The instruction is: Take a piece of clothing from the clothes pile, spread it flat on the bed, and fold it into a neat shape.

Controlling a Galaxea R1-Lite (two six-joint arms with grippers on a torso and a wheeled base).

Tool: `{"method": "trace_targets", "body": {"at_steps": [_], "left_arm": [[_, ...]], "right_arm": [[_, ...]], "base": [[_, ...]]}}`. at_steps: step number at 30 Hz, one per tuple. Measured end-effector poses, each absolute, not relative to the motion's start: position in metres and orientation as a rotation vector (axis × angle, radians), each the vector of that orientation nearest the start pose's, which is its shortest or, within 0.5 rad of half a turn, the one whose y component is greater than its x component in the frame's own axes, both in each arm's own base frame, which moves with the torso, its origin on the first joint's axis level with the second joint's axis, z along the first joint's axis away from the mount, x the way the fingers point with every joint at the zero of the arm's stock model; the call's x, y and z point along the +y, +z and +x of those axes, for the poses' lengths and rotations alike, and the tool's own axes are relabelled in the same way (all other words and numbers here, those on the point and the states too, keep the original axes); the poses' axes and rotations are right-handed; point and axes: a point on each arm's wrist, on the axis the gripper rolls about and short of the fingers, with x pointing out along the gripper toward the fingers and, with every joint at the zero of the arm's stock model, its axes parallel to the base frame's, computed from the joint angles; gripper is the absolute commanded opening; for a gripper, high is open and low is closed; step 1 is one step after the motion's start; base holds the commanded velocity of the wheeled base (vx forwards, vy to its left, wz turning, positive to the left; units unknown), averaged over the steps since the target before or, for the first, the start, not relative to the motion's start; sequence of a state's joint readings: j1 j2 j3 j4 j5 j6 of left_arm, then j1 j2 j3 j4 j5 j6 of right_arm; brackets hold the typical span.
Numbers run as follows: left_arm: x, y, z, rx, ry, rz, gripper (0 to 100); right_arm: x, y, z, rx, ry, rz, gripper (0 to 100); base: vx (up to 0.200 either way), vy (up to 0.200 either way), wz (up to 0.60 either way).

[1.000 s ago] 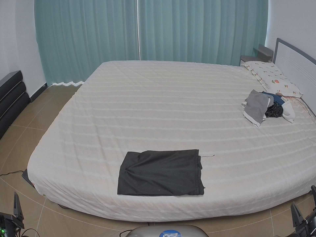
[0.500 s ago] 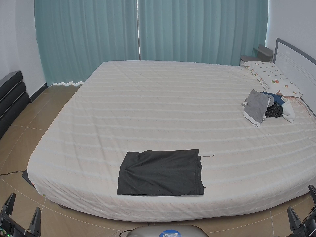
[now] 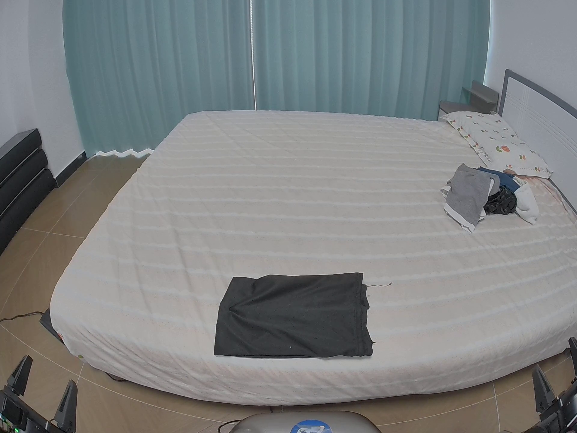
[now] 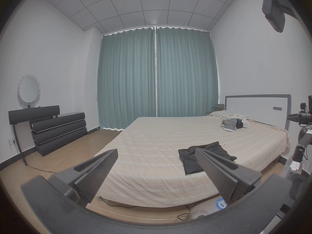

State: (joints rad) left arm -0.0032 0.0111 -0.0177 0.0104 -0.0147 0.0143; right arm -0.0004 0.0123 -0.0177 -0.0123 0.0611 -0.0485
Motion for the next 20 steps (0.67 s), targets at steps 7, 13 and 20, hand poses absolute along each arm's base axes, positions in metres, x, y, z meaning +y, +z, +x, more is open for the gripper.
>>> {"method": "trace_targets", "body": {"at_steps": [7,13,20], "left_arm": [[-0.0002,0.0795,-0.0233,0.004,-0.016,0.011,100],[-0.0003,0.0795,-0.0233,0.004,-0.019,0.018,100],[-0.0003,0.0794,-0.0233,0.006,-0.02,0.015,100]], "right_arm": [[0.0006,0.0806,-0.0232,-0.004,0.022,-0.022,100],[0.0007,0.0806,-0.0232,-0.004,0.028,-0.013,100],[0.0006,0.0806,-0.0231,-0.004,0.027,-0.017,100]], "base": [[0.0,0.0,0.0],[0.0,0.0,0.0],[0.0,0.0,0.0]]}}
